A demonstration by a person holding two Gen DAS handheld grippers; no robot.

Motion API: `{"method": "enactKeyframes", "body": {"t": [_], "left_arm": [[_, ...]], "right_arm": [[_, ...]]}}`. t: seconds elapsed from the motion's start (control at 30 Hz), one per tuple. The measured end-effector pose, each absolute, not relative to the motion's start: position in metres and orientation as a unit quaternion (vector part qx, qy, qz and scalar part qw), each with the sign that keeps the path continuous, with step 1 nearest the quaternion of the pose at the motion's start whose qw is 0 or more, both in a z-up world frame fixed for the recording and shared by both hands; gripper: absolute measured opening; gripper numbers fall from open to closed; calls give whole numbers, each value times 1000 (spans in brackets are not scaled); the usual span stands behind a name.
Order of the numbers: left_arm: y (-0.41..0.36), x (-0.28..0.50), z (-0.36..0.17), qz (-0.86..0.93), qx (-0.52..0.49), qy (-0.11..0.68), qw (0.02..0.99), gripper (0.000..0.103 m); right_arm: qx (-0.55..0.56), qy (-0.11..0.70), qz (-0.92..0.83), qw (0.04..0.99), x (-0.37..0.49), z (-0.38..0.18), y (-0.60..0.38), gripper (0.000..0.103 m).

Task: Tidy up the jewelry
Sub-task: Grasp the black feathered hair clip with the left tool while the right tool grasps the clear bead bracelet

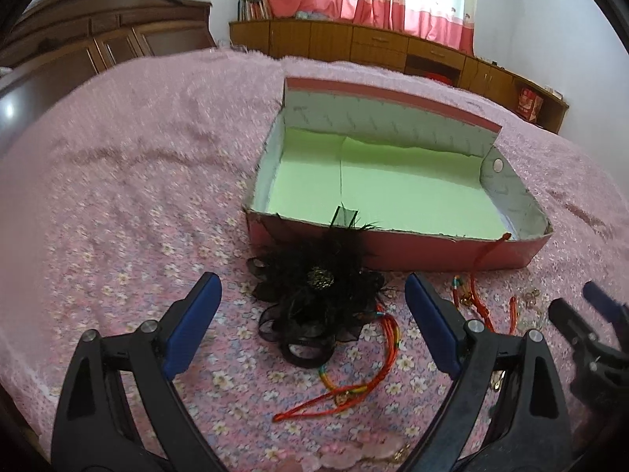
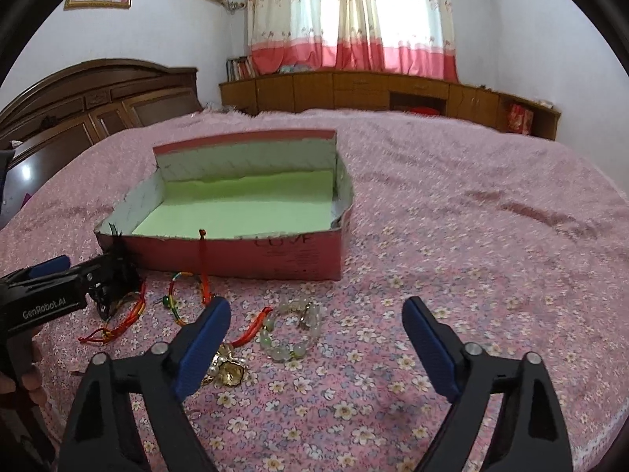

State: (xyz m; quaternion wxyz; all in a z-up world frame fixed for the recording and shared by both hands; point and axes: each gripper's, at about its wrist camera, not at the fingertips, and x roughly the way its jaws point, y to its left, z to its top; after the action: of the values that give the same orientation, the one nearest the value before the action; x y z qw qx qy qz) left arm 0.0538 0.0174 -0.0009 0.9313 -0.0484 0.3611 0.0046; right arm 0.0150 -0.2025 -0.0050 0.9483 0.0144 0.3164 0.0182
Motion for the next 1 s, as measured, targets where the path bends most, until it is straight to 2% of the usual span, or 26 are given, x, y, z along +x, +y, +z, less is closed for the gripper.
{"method": "enactKeyframes", "body": {"t": [0.17,0.2,0.27,0.33,0.47,0.53,0.63,0.8,1.0], "left_arm": [[20,68,-10,-5,-69,388,919,87],[22,71,-12,-6,-77,394,916,86],[26,76,-17,-7,-97,405,909,75],[30,81,-22,-17,-114,420,900,71],[30,80,-26,-27,-129,427,895,62],[25,79,-24,-33,-116,424,898,57],[20,76,-20,-37,-100,415,904,56],[24,64,-10,-44,-102,396,911,55],[28,49,6,-44,-96,381,919,55]], "right_arm": [[25,362,26,932,33,-18,-204,77],[29,369,26,929,35,-21,-205,73],[46,393,26,918,40,-29,-210,65],[60,404,23,912,43,-33,-214,55],[65,412,24,909,44,-37,-221,40],[67,416,30,907,45,-37,-222,28],[64,412,36,908,44,-35,-220,16],[59,399,47,914,41,-27,-214,11],[59,376,49,923,30,-13,-216,9]]}}
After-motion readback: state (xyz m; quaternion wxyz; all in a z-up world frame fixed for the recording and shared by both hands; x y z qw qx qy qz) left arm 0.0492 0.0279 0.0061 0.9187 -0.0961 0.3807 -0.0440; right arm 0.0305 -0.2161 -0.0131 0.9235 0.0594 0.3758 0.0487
